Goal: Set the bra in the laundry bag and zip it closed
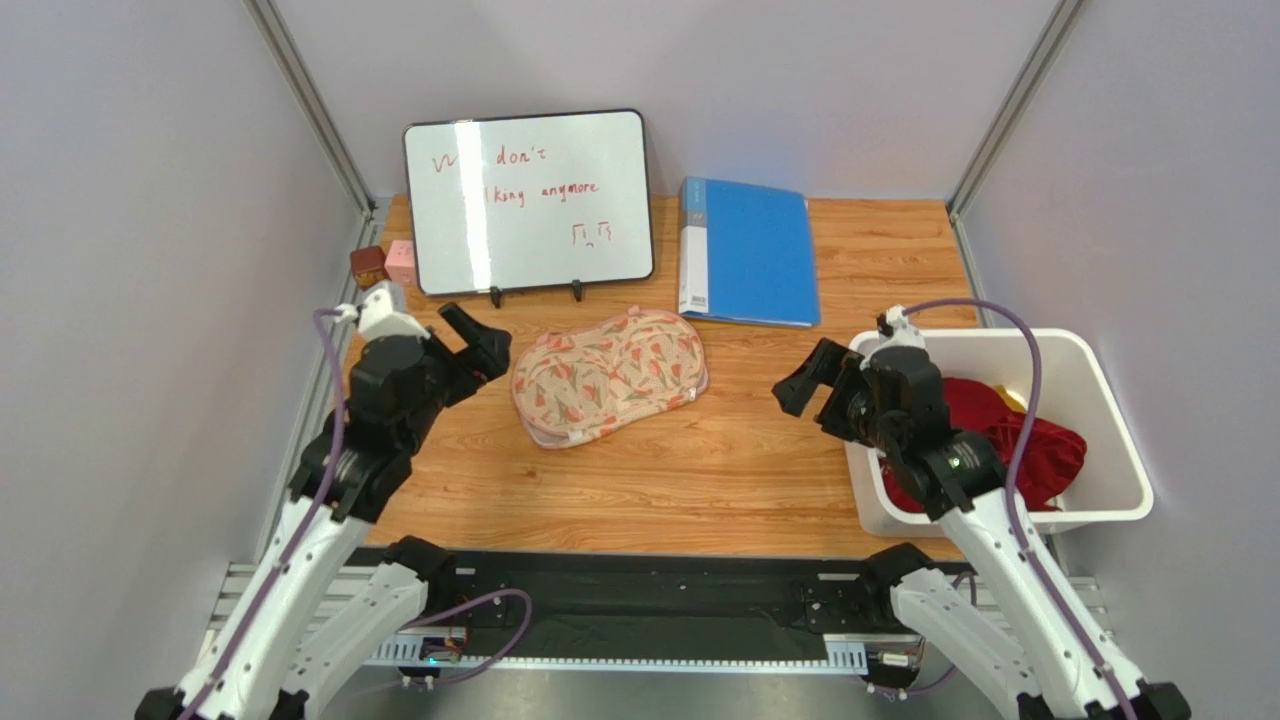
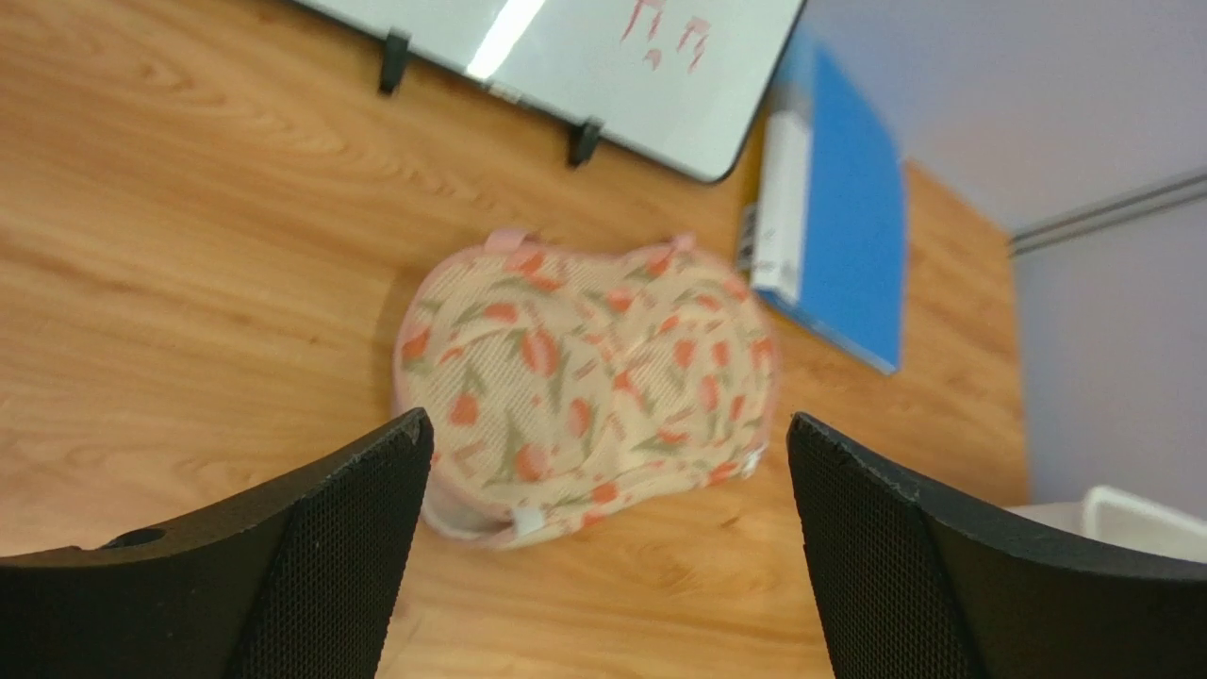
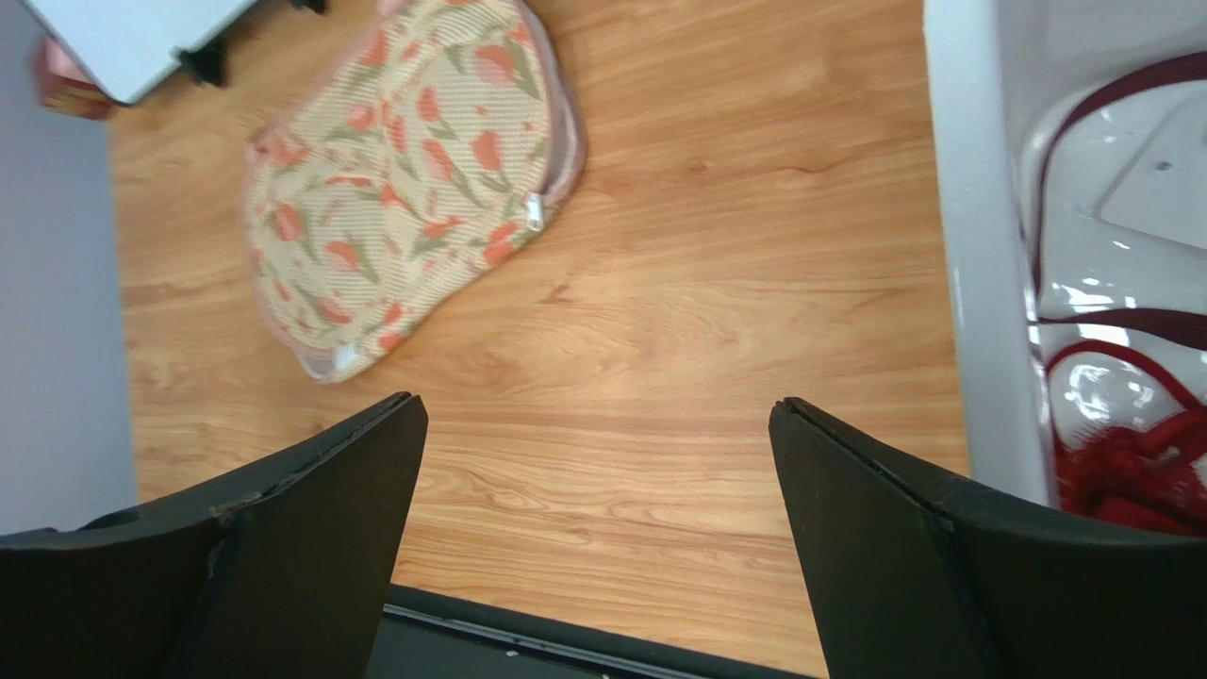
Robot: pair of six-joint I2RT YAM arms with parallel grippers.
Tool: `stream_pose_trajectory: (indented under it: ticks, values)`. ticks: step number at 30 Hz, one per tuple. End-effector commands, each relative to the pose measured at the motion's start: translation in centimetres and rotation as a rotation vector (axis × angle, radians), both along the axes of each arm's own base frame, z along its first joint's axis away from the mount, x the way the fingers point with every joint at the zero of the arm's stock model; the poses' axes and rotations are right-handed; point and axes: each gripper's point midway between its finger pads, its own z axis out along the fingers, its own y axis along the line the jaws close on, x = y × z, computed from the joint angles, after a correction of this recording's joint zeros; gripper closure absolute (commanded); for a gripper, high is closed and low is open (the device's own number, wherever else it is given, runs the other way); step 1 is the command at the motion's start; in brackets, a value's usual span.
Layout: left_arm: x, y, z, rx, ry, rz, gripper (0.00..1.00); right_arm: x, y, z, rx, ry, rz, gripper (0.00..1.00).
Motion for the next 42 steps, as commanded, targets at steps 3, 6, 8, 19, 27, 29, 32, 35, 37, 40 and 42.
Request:
stream_pose_trajectory:
  ticks: [3, 6, 8, 19, 27, 29, 32, 35, 37, 40, 42]
  values:
    - [-1.5, -2.2, -8.6, 0.136, 0.360, -0.202, 0.00, 2.8, 2.2, 2.9, -0.093, -0.025, 0.147, 0.00]
    - [-0.2, -1.3, -9.8, 0.052, 0.391, -0.177, 0.00, 3.6, 5.4, 4.1, -0.100, -0.085, 0.246, 0.00]
    - [1.1, 0.0, -10.3, -0.047, 0.389, -0.165, 0.00, 3.5, 8.0, 4.4, -0.133, -0.102, 0.320, 0.00]
    - [10.2, 2.5, -16.0, -0.046, 0.457, -0.254, 0.40, -0.9, 15.2, 3.2, -0.181, -0.104, 0.594, 0.00]
    - [13.0, 2.7, -20.1, -0.039, 0.509, -0.269, 0.55, -2.1, 14.9, 3.4, -0.140, -0.130, 0.624, 0.00]
    - [12.9, 1.9, -20.8, -0.062, 0.515, -0.297, 0.57, -2.1, 15.0, 3.6, -0.136, -0.137, 0.629, 0.00]
    - [13.1, 0.9, -21.4, -0.056, 0.509, -0.321, 0.58, -2.2, 15.1, 3.4, -0.131, -0.135, 0.632, 0.00]
    - [13.2, 0.1, -22.0, -0.046, 0.515, -0.340, 0.58, -2.4, 15.5, 3.2, -0.114, -0.123, 0.645, 0.00]
    - [13.1, -0.1, -22.2, -0.041, 0.515, -0.341, 0.59, -2.6, 15.8, 3.2, -0.093, -0.119, 0.656, 0.00]
    - [12.9, 0.1, -22.5, -0.034, 0.525, -0.324, 0.62, -3.0, 16.1, 3.1, -0.071, -0.113, 0.667, 0.00]
    - [12.9, 0.3, -22.7, -0.028, 0.535, -0.320, 0.85, -3.1, 16.0, 2.8, -0.069, -0.107, 0.671, 0.00]
